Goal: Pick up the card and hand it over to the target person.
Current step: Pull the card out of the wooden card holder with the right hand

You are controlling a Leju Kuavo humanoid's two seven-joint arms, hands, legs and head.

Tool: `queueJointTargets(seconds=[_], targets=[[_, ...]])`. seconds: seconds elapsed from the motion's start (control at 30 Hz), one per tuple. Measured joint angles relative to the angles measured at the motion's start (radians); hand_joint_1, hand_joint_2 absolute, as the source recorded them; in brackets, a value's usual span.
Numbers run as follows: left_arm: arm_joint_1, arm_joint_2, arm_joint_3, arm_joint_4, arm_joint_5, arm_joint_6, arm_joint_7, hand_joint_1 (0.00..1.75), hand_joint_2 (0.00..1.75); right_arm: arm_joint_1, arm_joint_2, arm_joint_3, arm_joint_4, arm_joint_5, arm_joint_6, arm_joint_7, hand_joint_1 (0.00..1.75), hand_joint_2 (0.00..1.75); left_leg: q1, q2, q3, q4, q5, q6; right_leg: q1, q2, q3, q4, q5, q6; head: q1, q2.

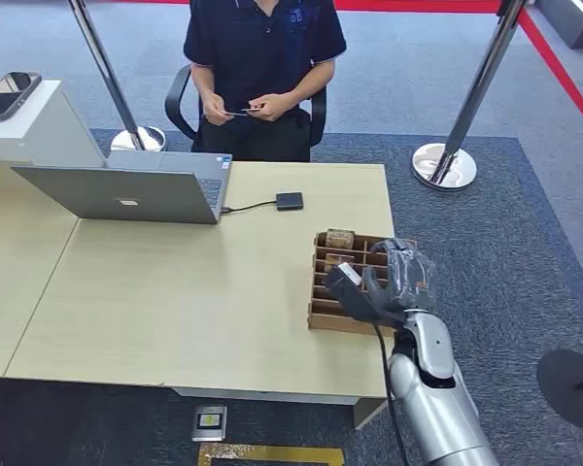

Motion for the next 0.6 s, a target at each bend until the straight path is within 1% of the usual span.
queueJointTargets(seconds=[0.17,0.4,0.6], targets=[[0.000,0.001,-0.002,0.000,-0.001,-0.002,-0.004,0.00,0.00,-0.005,0.004,0.003,0.011,-0.001,-0.001,0.003,0.76,1.75,0.000,0.000,0.000,0.000,0.000,0.000,0.000,0.000,0.000,0.000,0.000,0.000,0.000,0.000],[0.001,0.002,-0.009,0.001,-0.008,-0.008,-0.007,0.00,0.00,0.000,0.013,0.012,0.022,0.001,-0.015,0.019,0.89,1.75,0.000,0.000,0.000,0.000,0.000,0.000,0.000,0.000,0.000,0.000,0.000,0.000,0.000,0.000],[0.001,0.002,-0.005,0.000,-0.007,-0.006,-0.007,0.00,0.00,-0.010,0.010,0.030,0.017,0.007,-0.020,0.027,0.94,1.75,0.000,0.000,-0.001,0.000,0.000,0.000,0.000,0.000,0.000,0.000,0.000,0.000,0.000,0.000]])
